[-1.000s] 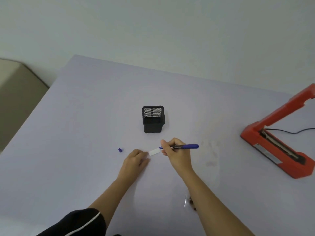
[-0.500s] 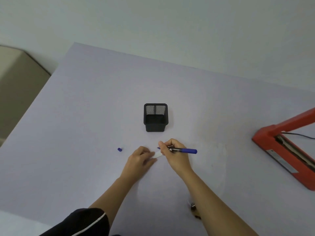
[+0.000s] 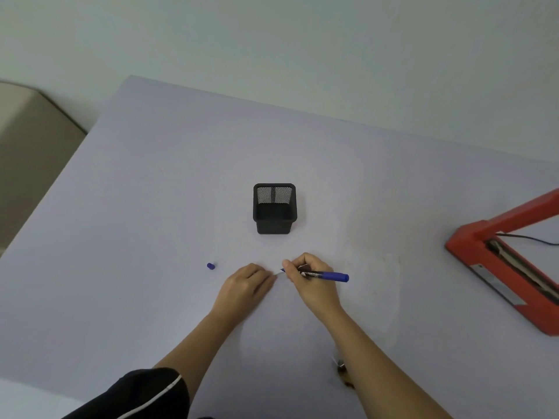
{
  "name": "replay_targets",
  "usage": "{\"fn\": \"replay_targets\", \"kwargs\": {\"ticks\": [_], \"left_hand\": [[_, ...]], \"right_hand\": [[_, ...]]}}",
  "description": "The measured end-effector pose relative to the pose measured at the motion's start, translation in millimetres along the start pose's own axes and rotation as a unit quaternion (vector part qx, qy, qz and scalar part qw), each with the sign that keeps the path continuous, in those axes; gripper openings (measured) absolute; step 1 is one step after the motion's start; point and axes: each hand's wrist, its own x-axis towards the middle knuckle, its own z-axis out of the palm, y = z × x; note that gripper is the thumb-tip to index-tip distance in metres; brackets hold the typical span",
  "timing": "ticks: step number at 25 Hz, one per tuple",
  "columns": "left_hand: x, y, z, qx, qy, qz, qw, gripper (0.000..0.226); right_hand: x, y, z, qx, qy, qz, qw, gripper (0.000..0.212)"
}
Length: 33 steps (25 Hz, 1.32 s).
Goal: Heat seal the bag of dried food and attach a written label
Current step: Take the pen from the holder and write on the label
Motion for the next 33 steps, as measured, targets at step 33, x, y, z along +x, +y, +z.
{"fn": "replay_targets", "kwargs": {"ticks": [33], "left_hand": [[-7.4,14.6,27.7,-0.060,0.135,-0.141,0.979,0.017]], "right_hand": [[28.4,43.9,29.8,-0.023,0.031,-0.178,0.983,0.036]]}}
